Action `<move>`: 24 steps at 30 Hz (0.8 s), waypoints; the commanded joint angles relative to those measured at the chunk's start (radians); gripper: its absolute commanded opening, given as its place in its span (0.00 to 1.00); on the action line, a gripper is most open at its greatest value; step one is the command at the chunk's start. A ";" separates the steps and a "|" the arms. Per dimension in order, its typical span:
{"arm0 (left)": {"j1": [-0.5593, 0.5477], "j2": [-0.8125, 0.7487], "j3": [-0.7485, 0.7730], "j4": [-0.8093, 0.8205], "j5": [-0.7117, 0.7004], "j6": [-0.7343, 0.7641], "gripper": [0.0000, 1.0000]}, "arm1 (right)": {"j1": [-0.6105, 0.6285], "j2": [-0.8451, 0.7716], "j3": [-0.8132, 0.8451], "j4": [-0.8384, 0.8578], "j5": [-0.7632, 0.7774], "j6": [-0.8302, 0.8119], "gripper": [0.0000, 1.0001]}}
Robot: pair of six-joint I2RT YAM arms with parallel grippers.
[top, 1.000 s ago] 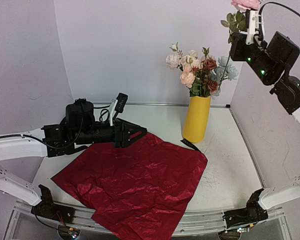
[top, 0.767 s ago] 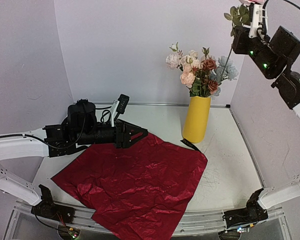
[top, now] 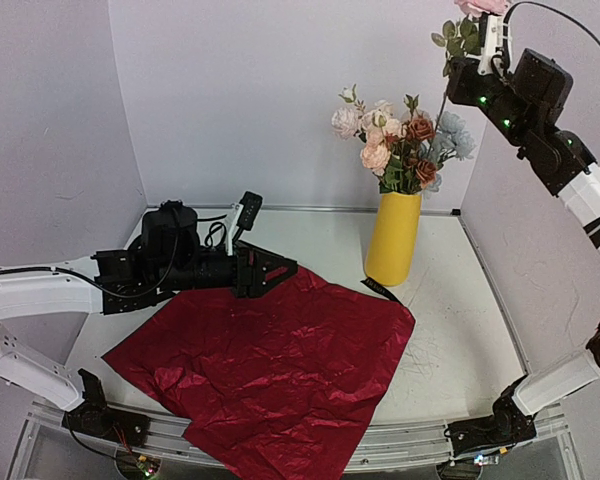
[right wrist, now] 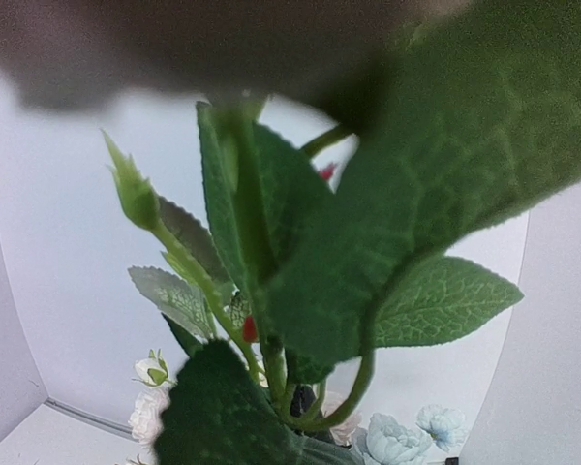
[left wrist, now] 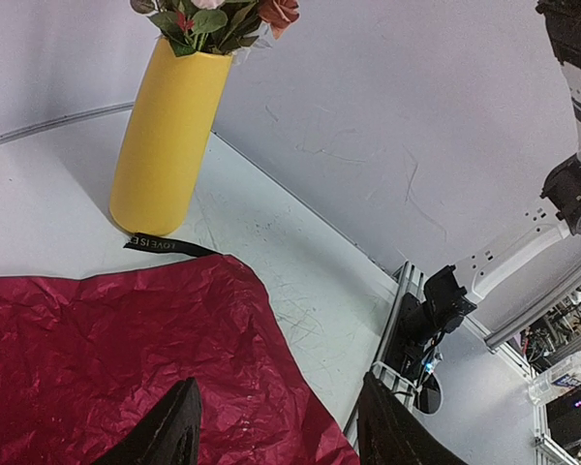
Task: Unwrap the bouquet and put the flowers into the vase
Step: Insert the fake flower into the vase.
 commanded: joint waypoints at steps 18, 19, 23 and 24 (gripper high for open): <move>-0.004 0.037 0.049 0.021 -0.009 0.030 0.56 | -0.016 -0.097 0.039 -0.034 -0.089 0.158 0.00; -0.004 0.037 0.049 0.021 -0.009 0.029 0.56 | -0.016 -0.093 0.044 -0.033 -0.085 0.150 0.00; -0.004 0.037 0.048 0.021 -0.011 0.026 0.56 | -0.016 -0.063 0.055 -0.022 -0.077 0.119 0.00; -0.004 0.039 0.049 0.021 -0.011 0.025 0.56 | -0.016 -0.056 0.053 -0.013 -0.080 0.112 0.00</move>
